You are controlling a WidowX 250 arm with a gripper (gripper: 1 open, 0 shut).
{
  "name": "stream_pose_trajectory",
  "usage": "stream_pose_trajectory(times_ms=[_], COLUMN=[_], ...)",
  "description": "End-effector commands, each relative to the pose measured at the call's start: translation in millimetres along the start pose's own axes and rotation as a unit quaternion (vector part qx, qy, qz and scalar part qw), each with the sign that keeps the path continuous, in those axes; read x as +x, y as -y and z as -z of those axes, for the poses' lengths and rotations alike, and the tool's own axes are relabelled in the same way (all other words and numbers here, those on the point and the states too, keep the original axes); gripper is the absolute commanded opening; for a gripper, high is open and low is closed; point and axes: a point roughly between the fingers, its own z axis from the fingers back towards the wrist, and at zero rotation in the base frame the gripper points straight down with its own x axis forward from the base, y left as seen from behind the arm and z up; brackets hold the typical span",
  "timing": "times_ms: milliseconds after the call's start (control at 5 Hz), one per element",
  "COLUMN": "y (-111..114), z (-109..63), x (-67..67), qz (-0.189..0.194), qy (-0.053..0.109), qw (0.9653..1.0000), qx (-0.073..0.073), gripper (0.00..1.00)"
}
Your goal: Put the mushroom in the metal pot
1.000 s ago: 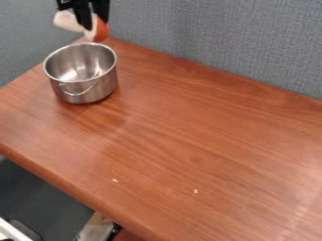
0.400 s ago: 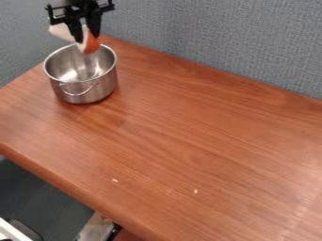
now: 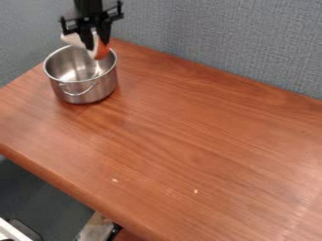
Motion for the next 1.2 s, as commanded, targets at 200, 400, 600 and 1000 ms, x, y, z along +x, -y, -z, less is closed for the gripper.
stream_pose_trajectory(times_ms=[200, 400, 600, 1000], y=[5.4, 6.2, -1.5, -6.7], z=[-10.9, -3.3, 2.5, 16.6], x=[18.5, 23.3, 49.8, 86.9], qz=[-0.025, -0.038, -0.043, -0.073], qy=[0.016, 0.015, 0.009, -0.010], qw=[0.9996, 0.9992, 0.9990, 0.9973], qx=[-0.004, 0.002, -0.005, 0.001], gripper=[0.00, 0.00, 0.00, 0.00])
